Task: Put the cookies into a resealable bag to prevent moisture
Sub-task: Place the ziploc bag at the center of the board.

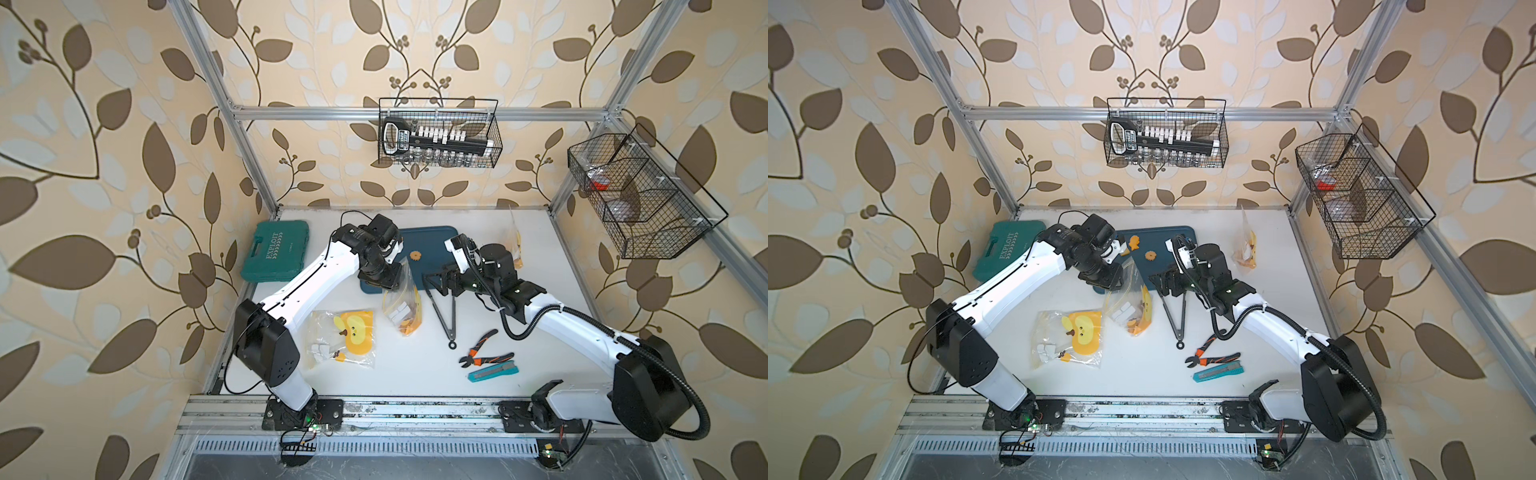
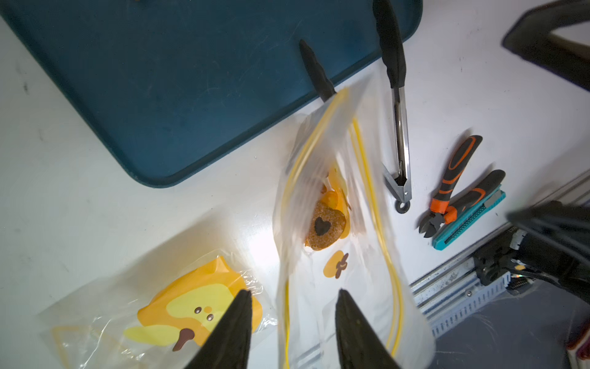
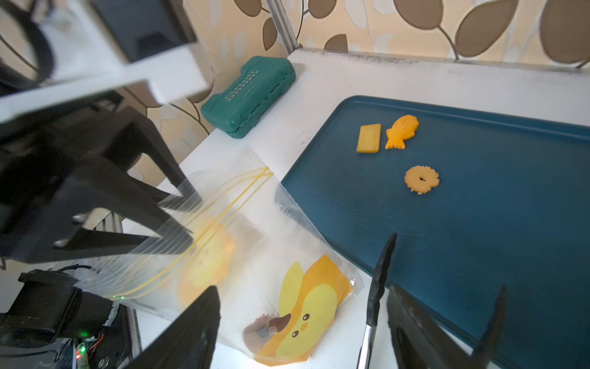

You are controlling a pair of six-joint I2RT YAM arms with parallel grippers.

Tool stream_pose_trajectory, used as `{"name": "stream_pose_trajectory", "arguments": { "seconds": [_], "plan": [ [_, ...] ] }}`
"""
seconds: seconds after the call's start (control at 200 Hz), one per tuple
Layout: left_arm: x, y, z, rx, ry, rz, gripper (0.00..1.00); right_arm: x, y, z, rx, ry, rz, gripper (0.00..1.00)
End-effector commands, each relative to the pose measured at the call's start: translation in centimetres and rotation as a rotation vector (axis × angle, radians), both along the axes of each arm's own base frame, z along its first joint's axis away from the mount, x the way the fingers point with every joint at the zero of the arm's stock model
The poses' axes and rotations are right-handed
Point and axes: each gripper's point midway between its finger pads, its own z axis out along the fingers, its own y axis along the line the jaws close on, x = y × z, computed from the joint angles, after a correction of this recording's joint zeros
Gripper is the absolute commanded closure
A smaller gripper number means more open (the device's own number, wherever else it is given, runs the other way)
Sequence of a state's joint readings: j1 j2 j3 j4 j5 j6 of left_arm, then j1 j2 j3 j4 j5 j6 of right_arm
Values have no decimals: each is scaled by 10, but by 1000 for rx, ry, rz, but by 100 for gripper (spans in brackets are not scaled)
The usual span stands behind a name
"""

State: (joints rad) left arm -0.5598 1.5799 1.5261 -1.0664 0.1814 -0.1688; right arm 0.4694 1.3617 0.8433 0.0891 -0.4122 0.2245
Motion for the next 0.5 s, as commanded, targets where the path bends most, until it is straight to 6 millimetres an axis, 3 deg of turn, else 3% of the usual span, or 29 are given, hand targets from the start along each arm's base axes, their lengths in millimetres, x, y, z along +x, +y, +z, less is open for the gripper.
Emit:
{"name": "stream_pose_trajectory", "arguments": {
  "seconds": [0.0, 0.055, 0.105, 0.185, 0.345, 0.495],
  "plan": [
    [-5, 16, 22, -16, -100, 72, 43, 9, 10, 21, 45, -67, 76, 20],
    [-10, 20, 29, -49, -136, 93, 32, 13, 10, 22, 43, -74, 76, 20],
    [-14, 22, 34, -90, -155, 112, 14, 15, 7, 21, 36, -76, 63, 20],
    [-24, 19, 41, -177, -186, 122, 2, 18, 3, 20, 25, -79, 40, 21],
    [-46, 10, 54, -365, -251, 89, 1, 19, -10, 20, 10, -96, -31, 21],
    [-59, 9, 29, -348, -232, 90, 1, 14, -16, 23, 18, -110, -50, 21]
  ]
}}
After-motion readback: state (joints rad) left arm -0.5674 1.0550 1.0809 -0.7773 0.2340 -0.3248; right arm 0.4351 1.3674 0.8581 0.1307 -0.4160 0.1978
